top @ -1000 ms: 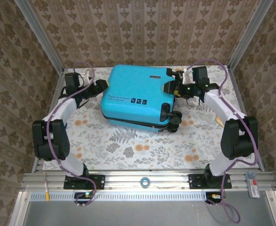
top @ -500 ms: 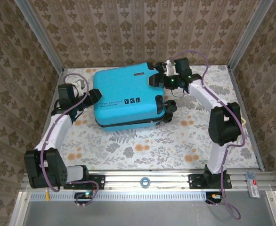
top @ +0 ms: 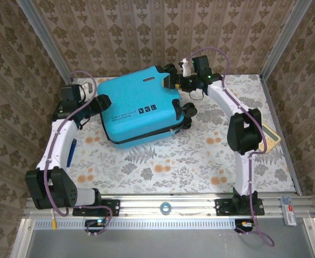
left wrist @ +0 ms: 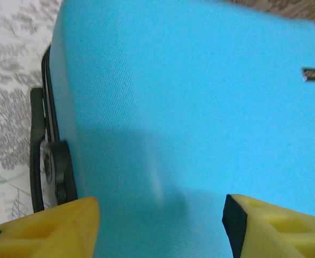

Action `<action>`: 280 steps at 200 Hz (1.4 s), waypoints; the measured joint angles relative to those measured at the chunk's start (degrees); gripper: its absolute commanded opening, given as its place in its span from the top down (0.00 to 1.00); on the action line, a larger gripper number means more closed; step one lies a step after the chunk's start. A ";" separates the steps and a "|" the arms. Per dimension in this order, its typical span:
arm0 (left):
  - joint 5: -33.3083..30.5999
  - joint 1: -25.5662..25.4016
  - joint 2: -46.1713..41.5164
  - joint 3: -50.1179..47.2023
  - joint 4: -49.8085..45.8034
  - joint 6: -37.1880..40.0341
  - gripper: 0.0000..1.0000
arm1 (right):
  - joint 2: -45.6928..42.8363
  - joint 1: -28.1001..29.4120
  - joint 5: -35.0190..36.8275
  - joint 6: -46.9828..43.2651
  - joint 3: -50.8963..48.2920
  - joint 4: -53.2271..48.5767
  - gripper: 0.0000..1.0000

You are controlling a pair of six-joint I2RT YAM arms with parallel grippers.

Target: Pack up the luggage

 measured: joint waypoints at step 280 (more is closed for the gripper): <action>-17.62 -43.45 48.33 74.20 -29.83 24.39 0.34 | -40.61 20.48 35.45 -6.75 -80.04 49.48 0.36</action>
